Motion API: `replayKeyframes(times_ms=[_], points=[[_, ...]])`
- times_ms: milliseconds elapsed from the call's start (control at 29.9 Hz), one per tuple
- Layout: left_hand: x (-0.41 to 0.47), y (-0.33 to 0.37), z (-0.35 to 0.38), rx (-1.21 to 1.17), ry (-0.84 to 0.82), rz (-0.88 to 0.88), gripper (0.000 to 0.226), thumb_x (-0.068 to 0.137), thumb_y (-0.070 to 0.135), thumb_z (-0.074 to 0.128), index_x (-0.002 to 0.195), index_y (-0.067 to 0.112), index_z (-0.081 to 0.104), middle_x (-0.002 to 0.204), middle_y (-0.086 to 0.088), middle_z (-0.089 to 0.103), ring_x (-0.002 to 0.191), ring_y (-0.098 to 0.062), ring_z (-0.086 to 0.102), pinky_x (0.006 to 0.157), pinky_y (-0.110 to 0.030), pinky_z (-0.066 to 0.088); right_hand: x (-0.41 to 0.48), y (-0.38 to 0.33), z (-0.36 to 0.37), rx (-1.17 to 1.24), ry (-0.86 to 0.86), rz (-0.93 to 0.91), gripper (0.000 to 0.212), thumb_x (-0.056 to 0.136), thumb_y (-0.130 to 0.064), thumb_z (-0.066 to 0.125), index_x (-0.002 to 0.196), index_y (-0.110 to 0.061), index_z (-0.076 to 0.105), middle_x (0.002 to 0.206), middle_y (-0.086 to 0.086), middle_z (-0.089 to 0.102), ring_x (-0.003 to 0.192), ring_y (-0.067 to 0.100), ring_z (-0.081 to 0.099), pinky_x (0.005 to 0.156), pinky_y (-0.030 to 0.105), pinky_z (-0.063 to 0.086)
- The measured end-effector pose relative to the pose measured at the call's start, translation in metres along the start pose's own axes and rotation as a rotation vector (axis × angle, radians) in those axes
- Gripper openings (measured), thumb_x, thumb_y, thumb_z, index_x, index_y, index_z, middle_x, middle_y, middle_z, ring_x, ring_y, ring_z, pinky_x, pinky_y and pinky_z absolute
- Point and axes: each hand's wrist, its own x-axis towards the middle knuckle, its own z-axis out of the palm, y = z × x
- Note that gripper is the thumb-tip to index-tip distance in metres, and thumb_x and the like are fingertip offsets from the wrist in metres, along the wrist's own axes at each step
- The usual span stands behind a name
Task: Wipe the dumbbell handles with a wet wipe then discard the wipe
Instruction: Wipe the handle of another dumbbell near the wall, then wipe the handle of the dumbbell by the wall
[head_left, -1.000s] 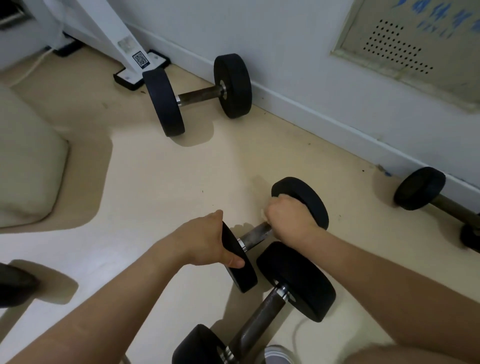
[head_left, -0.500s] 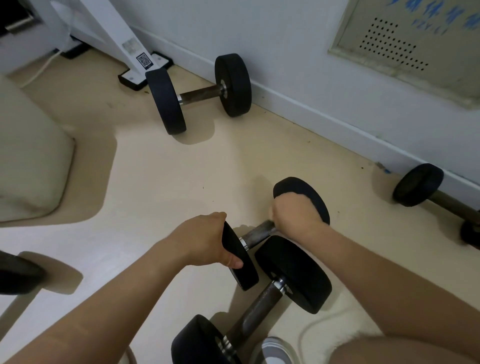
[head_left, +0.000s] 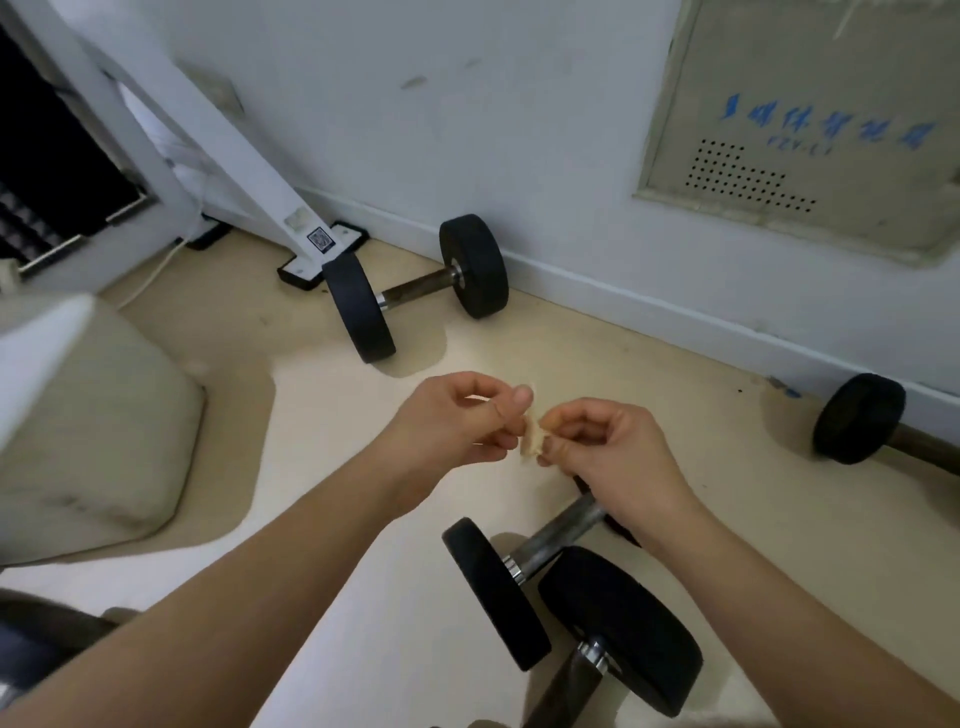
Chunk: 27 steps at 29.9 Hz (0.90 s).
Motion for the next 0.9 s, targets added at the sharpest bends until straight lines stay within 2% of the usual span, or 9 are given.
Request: replayKeyframes(times_ms=[134,301,368,401,535,602,702,769,903], points=[[0.0,0.038,-0.002,0.081,-0.045,0.058,0.023,0.07,0.016,0.077,0.088,0.004,0.07,0.073,-0.008,0.07,0.067,-0.015,0.064,0.068,-0.026,0.055,-0.004,-0.03,-0.006,0.11,-0.06,0.0,0.006,0.076,-0.007,0.074,0.077,-0.011,0.07,0.081,0.012,0.072,0.074,0.023,0.063,0.073,0.033,0.051],[-0.009,0.083,-0.015,0.206,-0.036,0.124,0.006,0.083,0.011,0.07,0.088,0.007,0.067,0.08,-0.006,0.071,0.076,-0.015,0.066,0.072,-0.027,0.052,0.0,-0.061,-0.022,0.445,-0.277,0.101,0.01,0.075,-0.008,0.067,0.085,-0.007,0.064,0.082,0.008,0.069,0.077,0.018,0.063,0.066,0.025,0.05],[-0.013,0.095,-0.017,0.184,-0.023,0.118,0.004,0.087,0.01,0.065,0.089,0.007,0.063,0.084,-0.008,0.074,0.078,-0.017,0.069,0.068,-0.024,0.053,0.003,-0.071,-0.026,0.525,-0.278,0.095,0.01,0.078,-0.006,0.065,0.088,-0.008,0.064,0.082,0.009,0.068,0.077,0.019,0.062,0.065,0.025,0.049],[-0.014,0.1,-0.018,0.165,-0.018,0.112,0.003,0.088,0.01,0.064,0.088,0.007,0.062,0.084,-0.01,0.074,0.078,-0.019,0.071,0.066,-0.024,0.054,0.005,-0.075,-0.025,0.474,-0.231,0.064,0.009,0.08,-0.005,0.065,0.088,-0.009,0.064,0.08,0.007,0.069,0.075,0.017,0.061,0.064,0.025,0.049],[-0.01,0.116,-0.014,0.172,-0.005,0.098,0.005,0.088,0.01,0.065,0.084,0.008,0.062,0.083,-0.012,0.074,0.077,-0.02,0.07,0.058,-0.02,0.051,0.013,-0.088,-0.017,-0.143,0.208,-0.2,0.009,0.079,-0.015,0.072,0.077,-0.021,0.066,0.067,-0.006,0.065,0.061,0.005,0.056,0.06,0.022,0.044],[-0.003,0.124,-0.01,0.152,-0.01,0.083,0.008,0.089,0.015,0.064,0.082,0.012,0.063,0.087,-0.011,0.074,0.082,-0.019,0.07,0.061,-0.019,0.05,0.016,-0.101,-0.019,-0.26,0.323,-0.302,0.011,0.081,-0.02,0.069,0.071,-0.025,0.066,0.068,-0.009,0.065,0.062,0.003,0.056,0.06,0.02,0.043],[0.004,0.127,-0.014,0.1,0.007,0.115,0.011,0.09,0.023,0.063,0.083,0.014,0.065,0.085,-0.008,0.074,0.082,-0.018,0.069,0.07,-0.023,0.049,0.018,-0.12,-0.015,-0.244,0.09,-0.323,0.014,0.088,-0.027,0.063,0.079,-0.027,0.075,0.074,-0.009,0.072,0.07,0.006,0.063,0.066,0.021,0.05],[0.005,0.121,-0.027,0.049,0.051,0.155,0.012,0.09,0.021,0.063,0.082,0.013,0.067,0.079,-0.007,0.072,0.075,-0.017,0.066,0.07,-0.025,0.049,0.026,-0.127,-0.001,-0.216,-0.071,-0.265,0.008,0.083,-0.026,0.07,0.089,-0.025,0.075,0.079,-0.005,0.073,0.066,0.005,0.064,0.064,0.017,0.05],[0.008,0.094,-0.065,0.034,0.143,0.186,0.013,0.086,0.019,0.069,0.073,0.017,0.069,0.077,-0.01,0.072,0.075,-0.023,0.066,0.071,-0.032,0.053,0.055,-0.126,0.037,-0.126,-0.108,-0.168,0.021,0.075,-0.008,0.077,0.095,-0.013,0.07,0.077,0.006,0.068,0.066,0.017,0.064,0.064,0.023,0.056]])
